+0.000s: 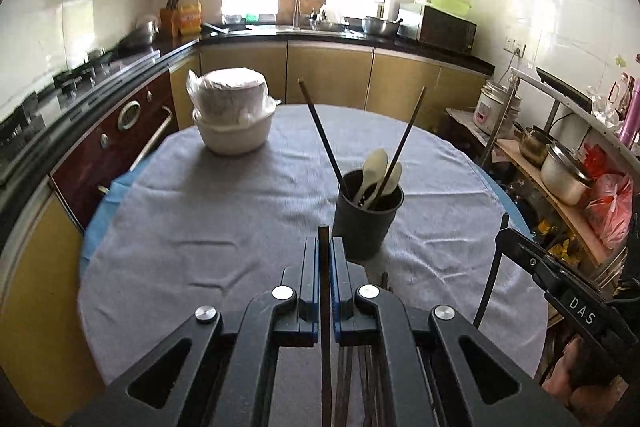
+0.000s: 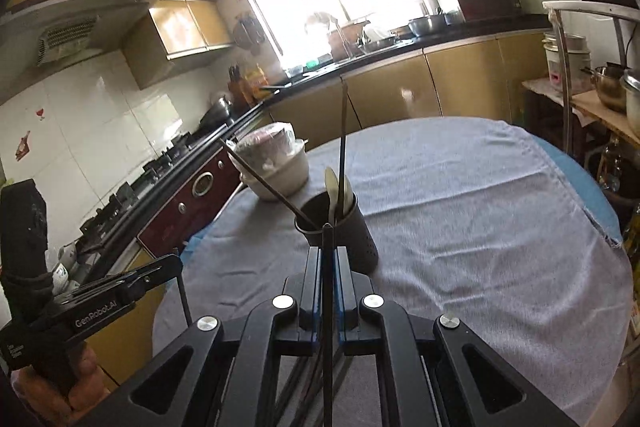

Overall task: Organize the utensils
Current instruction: 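Lift the held chopsticks toward the black cup with both tools, then lower both held chopsticks into the black cup and open both tools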

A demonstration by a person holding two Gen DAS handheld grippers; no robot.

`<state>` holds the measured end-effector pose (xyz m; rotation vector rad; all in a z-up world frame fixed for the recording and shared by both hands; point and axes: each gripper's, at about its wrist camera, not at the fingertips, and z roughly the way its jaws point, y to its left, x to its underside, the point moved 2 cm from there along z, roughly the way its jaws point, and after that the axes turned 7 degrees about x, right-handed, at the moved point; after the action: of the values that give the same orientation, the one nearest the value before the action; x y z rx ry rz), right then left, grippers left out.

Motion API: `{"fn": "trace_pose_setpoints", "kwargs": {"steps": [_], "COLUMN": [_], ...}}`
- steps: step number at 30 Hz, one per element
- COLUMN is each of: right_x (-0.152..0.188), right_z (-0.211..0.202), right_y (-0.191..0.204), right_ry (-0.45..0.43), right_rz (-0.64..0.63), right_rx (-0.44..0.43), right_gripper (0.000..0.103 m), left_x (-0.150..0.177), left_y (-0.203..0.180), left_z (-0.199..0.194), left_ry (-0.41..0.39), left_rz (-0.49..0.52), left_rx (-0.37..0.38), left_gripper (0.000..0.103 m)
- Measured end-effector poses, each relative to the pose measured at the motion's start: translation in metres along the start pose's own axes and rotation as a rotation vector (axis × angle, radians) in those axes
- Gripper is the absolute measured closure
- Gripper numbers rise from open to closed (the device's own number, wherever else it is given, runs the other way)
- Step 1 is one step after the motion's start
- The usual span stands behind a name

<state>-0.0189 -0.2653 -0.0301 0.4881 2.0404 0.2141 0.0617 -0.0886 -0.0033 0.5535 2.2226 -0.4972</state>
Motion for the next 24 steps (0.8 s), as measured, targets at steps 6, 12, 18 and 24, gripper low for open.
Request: {"fn": "trace_pose_setpoints", "kwargs": {"steps": [6,12,18,24], "right_x": [-0.005,-0.013,-0.031,-0.061], "right_z": [-0.006,-0.014,-0.02,-0.021], "right_y": [0.005,0.01,0.015,0.025], "right_ry": [-0.032,-0.072,-0.113,-0.169], "right_rz": [0.0,-0.004,-0.004,-0.026], "right_rx": [-0.007,-0.013,-0.023,-0.03], "right_gripper": [0.097,0.097,0.097,0.097], "left_x": [-0.005,-0.011,-0.025,-0.058], "left_y": [-0.006,-0.01,-0.012,-0.012], "left_z": [-0.01,-0.015,-0.019,-0.027], "left_ry": [-0.031,-0.045,-0.054,-0.09], "left_rz": [0.019,0.024,0.023,0.015], "left_rx": [-0.019,-0.014,0.026,0.08], "left_gripper": [0.098,0.098,0.098,0.098]}}
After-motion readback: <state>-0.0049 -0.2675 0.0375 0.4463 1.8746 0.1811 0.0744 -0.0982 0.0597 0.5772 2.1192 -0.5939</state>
